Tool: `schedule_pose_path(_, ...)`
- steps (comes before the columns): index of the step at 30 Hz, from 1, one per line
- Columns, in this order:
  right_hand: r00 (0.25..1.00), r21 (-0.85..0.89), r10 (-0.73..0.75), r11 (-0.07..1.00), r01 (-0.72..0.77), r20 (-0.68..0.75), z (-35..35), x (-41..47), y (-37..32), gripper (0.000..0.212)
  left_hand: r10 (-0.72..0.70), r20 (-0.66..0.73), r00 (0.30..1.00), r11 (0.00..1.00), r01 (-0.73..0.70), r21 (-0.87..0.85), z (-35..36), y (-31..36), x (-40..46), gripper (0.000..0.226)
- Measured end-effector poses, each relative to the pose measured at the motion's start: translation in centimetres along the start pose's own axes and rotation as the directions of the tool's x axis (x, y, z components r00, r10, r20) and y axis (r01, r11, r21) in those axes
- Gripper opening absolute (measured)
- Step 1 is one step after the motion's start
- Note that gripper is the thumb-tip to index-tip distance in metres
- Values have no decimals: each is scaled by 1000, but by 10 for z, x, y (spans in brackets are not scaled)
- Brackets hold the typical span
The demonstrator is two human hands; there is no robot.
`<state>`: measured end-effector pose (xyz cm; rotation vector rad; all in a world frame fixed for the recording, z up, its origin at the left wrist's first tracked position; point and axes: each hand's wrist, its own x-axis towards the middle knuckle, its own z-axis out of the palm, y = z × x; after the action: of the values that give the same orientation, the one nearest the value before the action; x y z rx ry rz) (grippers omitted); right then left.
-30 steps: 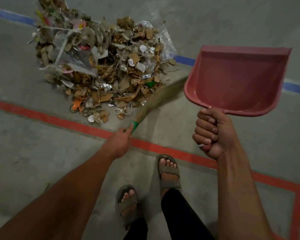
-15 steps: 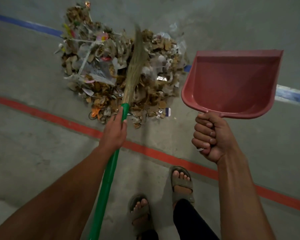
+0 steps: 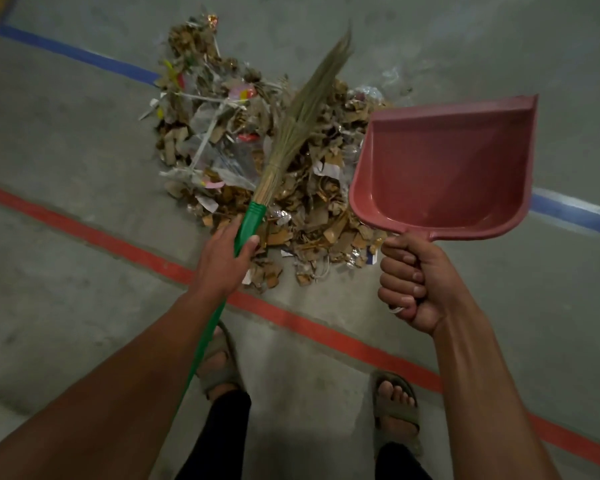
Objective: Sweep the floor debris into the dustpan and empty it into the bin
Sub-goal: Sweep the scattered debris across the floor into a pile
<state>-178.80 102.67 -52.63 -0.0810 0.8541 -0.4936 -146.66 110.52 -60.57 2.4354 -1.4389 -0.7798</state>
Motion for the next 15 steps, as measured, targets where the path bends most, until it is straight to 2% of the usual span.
schedule_pose_path(5,1000,-15,14,1000,-14,-18,37,42,16,41,65,-19,998,998,-66,-26,-15,-30,59,45)
schedule_pose_path(15,999,72,41,997,-39,-28,159,124,71,42,46,48,998,998,-45,-36,-105,-124,143,56)
